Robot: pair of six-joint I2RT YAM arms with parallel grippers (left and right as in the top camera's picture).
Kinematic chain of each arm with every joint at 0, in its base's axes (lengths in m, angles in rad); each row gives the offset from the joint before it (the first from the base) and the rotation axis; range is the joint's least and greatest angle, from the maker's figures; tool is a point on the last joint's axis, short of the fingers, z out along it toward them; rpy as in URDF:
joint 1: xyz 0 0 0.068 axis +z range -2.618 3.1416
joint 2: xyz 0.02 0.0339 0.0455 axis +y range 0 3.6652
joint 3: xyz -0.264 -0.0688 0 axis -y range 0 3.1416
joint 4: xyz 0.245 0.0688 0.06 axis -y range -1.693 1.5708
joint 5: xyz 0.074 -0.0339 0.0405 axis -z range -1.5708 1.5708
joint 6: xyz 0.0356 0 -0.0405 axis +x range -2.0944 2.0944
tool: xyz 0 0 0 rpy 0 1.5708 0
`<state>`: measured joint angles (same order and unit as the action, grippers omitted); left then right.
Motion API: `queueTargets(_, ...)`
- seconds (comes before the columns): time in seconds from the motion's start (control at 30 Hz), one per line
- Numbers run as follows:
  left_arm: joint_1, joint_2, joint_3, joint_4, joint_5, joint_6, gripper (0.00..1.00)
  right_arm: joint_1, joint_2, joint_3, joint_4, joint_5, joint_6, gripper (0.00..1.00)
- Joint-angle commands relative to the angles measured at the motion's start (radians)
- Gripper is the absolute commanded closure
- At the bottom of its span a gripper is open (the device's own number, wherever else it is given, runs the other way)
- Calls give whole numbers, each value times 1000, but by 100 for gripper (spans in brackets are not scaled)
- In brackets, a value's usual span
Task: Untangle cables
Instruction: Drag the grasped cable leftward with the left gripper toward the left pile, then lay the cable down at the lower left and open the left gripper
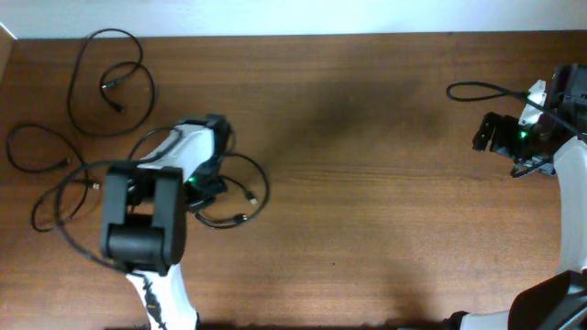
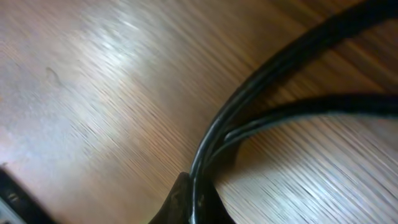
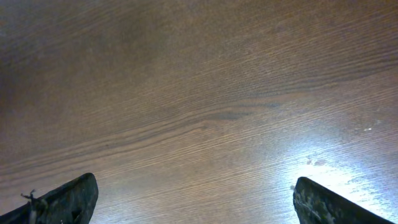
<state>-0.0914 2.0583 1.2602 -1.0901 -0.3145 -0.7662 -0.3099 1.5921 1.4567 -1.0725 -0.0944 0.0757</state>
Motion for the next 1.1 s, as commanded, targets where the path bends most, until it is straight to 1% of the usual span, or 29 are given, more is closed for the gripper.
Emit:
queueTargets(0.0, 123, 161, -221, 245, 252, 43, 100, -5, -13, 13, 1, -2, 7, 1)
queueTargets(0.03, 160, 161, -268, 312, 296, 50, 100, -5, -13, 13, 1, -3, 7, 1)
queueTargets(0.07, 184, 161, -296, 345, 309, 50, 100, -5, -13, 13, 1, -2, 7, 1)
queueTargets(0.17, 267, 159, -369, 428, 288, 67, 100, -5, -13, 13, 4, -3, 7, 1)
queueTargets(0.37, 402, 135, -386, 496, 301, 71, 100, -5, -13, 13, 8, -2, 7, 1)
queueTargets(0.5, 496, 51, -386, 502, 307, 56, 100, -5, -13, 13, 8, -2, 6, 1)
queueTargets(0.7, 612, -112, -386, 466, 251, 57, 100, -5, -13, 13, 8, -2, 7, 1)
queueTargets(0.83, 626, -224, -386, 447, 224, 62, 100, -5, -13, 13, 8, -2, 7, 1)
queueTargets(0.9, 624, -316, -386, 430, 198, 66, 100, -5, -13, 13, 8, -2, 7, 1)
queueTargets(1.07, 624, -437, -385, 393, 149, 65, 100, -5, -13, 13, 8, -2, 7, 1)
